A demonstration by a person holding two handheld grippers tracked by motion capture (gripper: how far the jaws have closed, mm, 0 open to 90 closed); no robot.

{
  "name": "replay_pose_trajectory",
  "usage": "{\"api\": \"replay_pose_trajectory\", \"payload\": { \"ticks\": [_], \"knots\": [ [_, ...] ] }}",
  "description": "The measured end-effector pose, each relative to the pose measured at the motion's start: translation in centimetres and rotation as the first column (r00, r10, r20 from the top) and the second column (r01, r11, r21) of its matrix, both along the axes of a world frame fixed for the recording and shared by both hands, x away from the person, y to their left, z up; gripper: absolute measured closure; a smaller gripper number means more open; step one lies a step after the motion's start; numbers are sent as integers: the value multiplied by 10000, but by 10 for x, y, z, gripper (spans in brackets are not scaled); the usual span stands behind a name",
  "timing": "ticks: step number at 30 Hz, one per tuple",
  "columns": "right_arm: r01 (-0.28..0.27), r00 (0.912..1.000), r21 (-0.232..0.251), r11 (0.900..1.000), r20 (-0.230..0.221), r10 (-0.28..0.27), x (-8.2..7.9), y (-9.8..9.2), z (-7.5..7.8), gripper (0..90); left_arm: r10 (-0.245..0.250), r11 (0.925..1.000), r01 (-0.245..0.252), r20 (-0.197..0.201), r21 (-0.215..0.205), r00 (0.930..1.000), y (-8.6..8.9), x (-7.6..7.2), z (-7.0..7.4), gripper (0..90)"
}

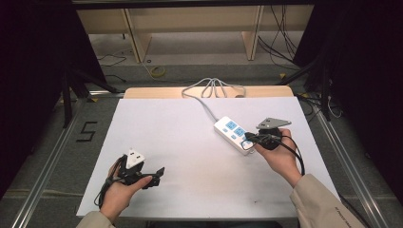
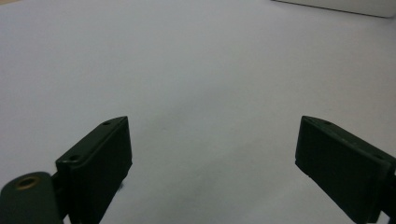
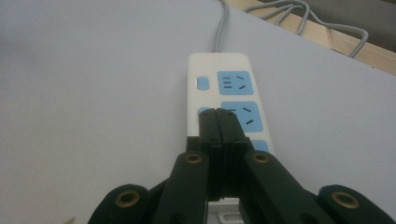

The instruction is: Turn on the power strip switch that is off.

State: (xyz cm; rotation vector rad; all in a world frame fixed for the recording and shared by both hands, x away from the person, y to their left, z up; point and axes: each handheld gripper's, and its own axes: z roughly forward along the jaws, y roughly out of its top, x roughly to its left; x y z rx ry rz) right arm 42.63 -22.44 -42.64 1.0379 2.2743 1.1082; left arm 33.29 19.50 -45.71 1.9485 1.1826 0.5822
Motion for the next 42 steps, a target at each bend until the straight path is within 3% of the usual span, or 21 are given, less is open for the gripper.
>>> {"api": "replay_pose_trajectory", "payload": {
  "ticks": [35, 42],
  "knots": [
    [104, 9986, -52, 9999, -521, -107, 27, 18, -3, 900, -1, 10000, 1, 9, 16, 10000, 1, 0, 0, 107],
    [4, 9982, -287, 9996, -592, -21, 32, 25, -5, 900, -12, 10000, 12, 0, 21, 10000, 1, 1, -1, 108]
  ]
}}
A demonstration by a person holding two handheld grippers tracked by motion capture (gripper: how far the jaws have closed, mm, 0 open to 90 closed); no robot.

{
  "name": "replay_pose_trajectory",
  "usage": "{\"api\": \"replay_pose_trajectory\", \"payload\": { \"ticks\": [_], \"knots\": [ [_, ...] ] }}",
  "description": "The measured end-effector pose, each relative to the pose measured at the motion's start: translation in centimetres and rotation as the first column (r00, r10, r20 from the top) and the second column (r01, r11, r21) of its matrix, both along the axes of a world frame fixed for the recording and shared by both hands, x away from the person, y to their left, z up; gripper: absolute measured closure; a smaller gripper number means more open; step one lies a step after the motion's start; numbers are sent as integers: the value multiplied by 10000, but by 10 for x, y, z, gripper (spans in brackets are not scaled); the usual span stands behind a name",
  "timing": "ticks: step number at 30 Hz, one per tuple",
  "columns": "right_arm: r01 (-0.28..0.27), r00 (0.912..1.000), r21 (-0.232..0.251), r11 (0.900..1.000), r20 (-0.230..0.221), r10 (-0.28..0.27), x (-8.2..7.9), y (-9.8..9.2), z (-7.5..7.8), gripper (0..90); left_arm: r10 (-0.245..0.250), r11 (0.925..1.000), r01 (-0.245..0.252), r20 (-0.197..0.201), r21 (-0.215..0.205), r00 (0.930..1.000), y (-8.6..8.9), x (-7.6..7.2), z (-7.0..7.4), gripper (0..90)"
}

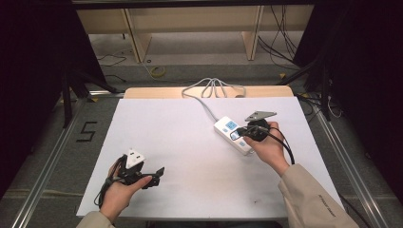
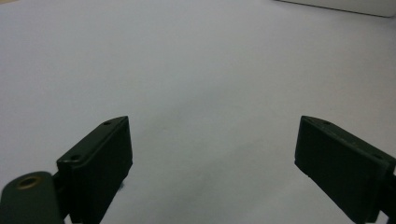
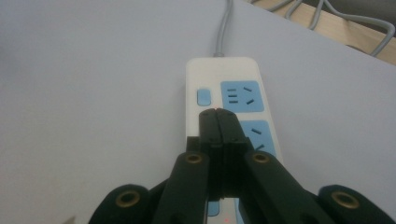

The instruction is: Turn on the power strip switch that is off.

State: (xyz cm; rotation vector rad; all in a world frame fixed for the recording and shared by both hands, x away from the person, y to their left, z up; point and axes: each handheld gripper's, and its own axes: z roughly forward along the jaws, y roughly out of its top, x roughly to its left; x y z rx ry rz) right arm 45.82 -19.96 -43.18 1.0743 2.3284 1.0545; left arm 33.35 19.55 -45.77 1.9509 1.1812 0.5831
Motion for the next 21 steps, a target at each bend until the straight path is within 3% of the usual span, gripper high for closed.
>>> {"api": "replay_pose_trajectory", "payload": {
  "ticks": [21],
  "knots": [
    [-124, 9986, -535, 9985, -515, 97, 13, 17, -11, 900, 3, 10000, -3, -30, -23, 10000, 0, 1, -1, 113]
  ]
}}
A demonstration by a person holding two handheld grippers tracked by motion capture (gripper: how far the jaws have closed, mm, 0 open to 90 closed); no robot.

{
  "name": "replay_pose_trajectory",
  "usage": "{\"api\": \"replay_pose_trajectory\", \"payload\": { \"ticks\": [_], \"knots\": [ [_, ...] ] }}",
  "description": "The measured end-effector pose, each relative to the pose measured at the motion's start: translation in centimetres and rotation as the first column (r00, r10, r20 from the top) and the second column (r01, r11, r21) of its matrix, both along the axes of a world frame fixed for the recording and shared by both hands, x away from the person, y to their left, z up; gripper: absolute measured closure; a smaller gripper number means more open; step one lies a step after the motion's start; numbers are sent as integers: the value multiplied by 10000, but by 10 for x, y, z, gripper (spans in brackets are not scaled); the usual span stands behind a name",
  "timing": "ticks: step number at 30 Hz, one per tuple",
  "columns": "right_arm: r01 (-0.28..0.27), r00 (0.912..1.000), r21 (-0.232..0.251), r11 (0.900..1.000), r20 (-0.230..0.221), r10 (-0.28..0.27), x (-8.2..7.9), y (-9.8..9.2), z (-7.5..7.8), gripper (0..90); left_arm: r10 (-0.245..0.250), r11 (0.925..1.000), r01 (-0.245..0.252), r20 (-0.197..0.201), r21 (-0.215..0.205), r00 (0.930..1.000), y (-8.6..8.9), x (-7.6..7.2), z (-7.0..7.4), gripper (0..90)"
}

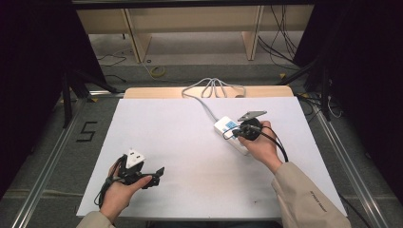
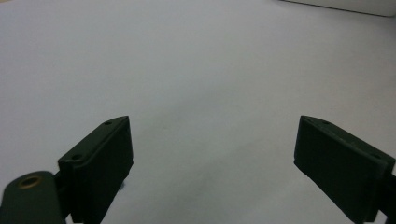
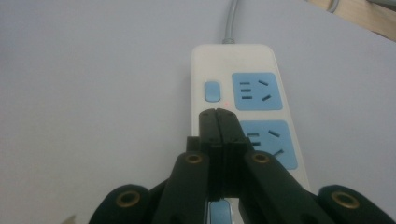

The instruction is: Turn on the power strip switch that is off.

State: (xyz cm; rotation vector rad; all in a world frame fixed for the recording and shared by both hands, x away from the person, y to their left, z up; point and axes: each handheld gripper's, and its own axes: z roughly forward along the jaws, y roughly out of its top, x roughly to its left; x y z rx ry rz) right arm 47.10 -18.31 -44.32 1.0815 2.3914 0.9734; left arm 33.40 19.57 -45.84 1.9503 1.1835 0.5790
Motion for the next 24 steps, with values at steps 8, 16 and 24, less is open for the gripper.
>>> {"api": "replay_pose_trajectory", "payload": {
  "ticks": [8, 16, 24],
  "knots": [
    [21, 9998, -255, 9997, -220, -26, 7, 5, -2, 900, -2, 10000, 2, 4, -8, 10000, 0, 0, 0, 113],
    [94, 9987, -521, 9986, -488, -119, 12, 8, -2, 900, 4, 10000, -4, 38, 4, 10000, 0, 0, 0, 117],
    [238, 9974, -536, 9983, -664, -274, 13, 7, -4, 900, -29, 10000, 29, 25, 27, 10000, 0, 0, 0, 117]
  ]
}}
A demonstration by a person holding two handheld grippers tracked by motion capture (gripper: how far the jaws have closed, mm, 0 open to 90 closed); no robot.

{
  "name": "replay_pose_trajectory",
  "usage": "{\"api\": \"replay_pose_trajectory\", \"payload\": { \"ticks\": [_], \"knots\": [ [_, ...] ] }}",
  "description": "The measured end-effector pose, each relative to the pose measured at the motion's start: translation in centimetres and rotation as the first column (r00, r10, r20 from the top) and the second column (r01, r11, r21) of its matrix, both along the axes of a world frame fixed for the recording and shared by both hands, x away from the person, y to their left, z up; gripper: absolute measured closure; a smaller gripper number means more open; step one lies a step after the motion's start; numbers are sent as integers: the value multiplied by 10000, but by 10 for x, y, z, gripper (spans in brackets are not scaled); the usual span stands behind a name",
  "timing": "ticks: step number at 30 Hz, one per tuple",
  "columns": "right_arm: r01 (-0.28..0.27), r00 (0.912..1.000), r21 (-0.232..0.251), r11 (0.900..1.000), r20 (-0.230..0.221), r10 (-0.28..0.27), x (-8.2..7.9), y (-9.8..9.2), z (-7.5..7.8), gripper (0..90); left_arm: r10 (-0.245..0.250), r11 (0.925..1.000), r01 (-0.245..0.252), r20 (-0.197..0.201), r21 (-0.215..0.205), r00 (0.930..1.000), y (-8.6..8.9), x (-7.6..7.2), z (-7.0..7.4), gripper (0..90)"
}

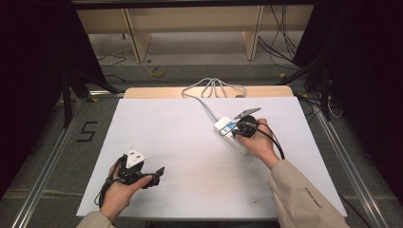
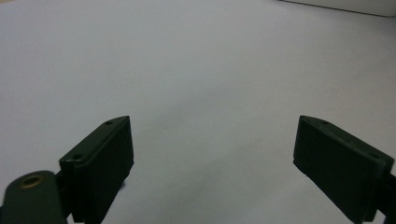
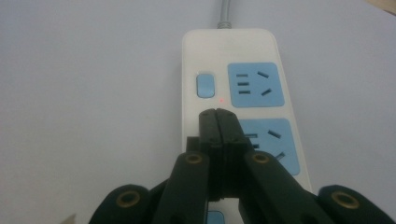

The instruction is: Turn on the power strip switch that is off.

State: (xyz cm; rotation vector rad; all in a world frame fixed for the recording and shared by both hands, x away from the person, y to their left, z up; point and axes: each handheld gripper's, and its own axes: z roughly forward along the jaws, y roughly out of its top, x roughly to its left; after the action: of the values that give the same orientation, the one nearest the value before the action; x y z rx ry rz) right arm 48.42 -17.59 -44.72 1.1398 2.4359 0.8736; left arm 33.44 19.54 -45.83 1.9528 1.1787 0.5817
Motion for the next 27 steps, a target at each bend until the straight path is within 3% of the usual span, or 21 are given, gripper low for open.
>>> {"api": "replay_pose_trajectory", "payload": {
  "ticks": [27],
  "knots": [
    [-296, 9992, -676, 9973, -290, 277, 5, 8, 2, 900, -3, 10000, 3, 25, 19, 10000, 0, 0, 0, 120]
  ]
}}
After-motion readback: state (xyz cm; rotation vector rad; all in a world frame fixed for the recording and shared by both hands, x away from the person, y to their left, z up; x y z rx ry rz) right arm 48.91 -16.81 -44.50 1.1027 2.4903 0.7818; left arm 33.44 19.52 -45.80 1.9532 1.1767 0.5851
